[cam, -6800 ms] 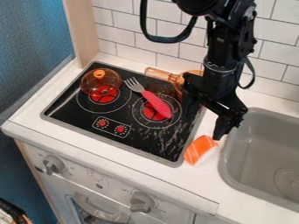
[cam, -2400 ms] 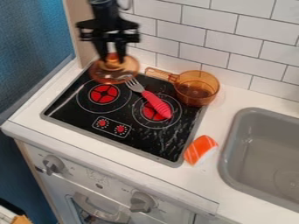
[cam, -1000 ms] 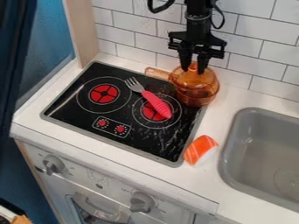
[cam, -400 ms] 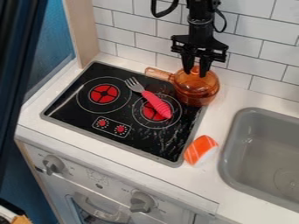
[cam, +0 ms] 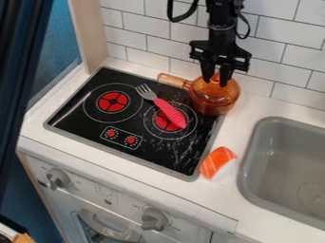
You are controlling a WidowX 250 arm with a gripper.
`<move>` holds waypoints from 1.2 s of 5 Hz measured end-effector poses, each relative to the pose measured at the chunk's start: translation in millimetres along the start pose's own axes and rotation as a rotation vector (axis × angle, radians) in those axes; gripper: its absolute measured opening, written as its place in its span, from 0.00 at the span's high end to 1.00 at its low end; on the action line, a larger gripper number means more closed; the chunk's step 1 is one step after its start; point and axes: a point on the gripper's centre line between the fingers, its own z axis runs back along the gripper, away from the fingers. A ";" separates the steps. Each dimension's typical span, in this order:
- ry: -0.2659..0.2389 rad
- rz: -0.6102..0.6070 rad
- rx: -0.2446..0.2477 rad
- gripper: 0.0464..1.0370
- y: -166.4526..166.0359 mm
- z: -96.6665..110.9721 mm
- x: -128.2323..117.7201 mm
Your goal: Put the cover to the pot
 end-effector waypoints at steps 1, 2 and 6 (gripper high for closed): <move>0.003 -0.006 0.000 0.61 0.0 -0.7 -0.5; 0.033 -0.038 0.011 0.30 -4.8 -0.5 -5.1; 0.035 -0.029 0.013 0.04 -7.3 8.7 -10.4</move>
